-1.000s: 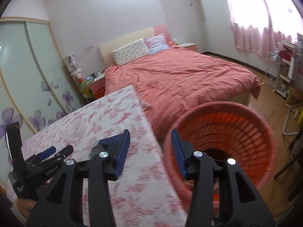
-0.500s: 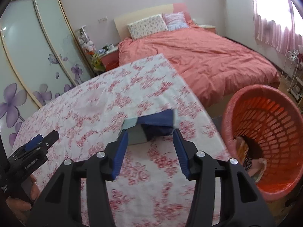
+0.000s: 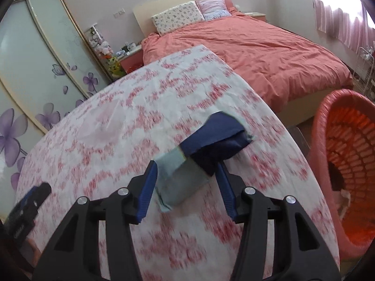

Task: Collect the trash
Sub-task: 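Grasp the navy-and-mint cloth with the right tool and lift it, then grasp the clear plastic tray with the left tool while right holds cloth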

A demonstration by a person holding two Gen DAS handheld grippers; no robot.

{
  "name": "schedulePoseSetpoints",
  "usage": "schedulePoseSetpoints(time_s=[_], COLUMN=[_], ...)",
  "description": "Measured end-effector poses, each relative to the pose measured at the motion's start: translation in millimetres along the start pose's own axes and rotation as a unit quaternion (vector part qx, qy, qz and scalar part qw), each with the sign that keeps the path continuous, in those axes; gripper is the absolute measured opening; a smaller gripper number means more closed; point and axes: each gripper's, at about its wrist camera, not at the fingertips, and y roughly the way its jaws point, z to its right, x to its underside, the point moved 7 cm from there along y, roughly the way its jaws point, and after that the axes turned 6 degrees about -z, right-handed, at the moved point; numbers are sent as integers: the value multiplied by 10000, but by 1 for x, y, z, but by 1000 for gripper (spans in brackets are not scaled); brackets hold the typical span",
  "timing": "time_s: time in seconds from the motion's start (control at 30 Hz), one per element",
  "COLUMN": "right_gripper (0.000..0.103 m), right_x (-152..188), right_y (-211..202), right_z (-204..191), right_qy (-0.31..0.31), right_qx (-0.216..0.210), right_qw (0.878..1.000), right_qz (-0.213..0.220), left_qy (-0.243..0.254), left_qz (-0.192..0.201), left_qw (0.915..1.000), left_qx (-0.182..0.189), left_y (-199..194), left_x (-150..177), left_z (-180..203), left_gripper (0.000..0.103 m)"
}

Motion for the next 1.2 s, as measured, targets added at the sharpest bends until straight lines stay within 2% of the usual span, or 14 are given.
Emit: schedulePoseSetpoints(time_s=[0.17, 0.3, 0.33, 0.4, 0.57, 0.6, 0.63, 0.93, 1.0, 1.13, 1.2], right_gripper=[60, 60, 58, 44, 32, 23, 20, 17, 17, 17, 17], right_x=[-16, -20, -20, -20, -19, -18, -17, -12, -10, -6, -5], right_y=[11, 26, 30, 33, 29, 26, 21, -20, -26, -36, -39], right_z=[-13, -16, -15, -13, -5, -3, 0, 9, 9, 12, 13], right_qy=[-40, -157, -161, -192, -161, -151, -104, -55, -75, -77, -86], right_qx=[40, 355, 424, 540, 535, 543, 507, 194, 155, 72, 50], right_qw=[10000, 9992, 9989, 9983, 9984, 9984, 9987, 9992, 9991, 9989, 9989], right_qz=[31, -57, -108, -98, -26, 6, 33, 343, 389, 456, 467], left_qy=[-7, -15, -12, 5, 10, 8, 5, -164, -184, -76, 10], left_qz=[32, 50, 58, 69, 52, 49, 48, 69, -4, -262, -346], left_qw=[10000, 10000, 10000, 10000, 10000, 10000, 10000, 9998, 9998, 9995, 9992], left_qx=[-22, -45, -50, -61, -41, -31, -27, -107, -119, -156, -180], left_y=[4, 7, 8, 10, 17, 17, 19, 46, 55, 72, 78], left_x=[-6, -11, -12, -14, -20, -20, -22, -54, -60, -69, -70], left_z=[-2, -1, 0, 2, 7, 9, 10, 15, 14, 15, 17], left_gripper=[84, 84, 84, 84, 84, 84, 84, 83, 80, 62, 57])
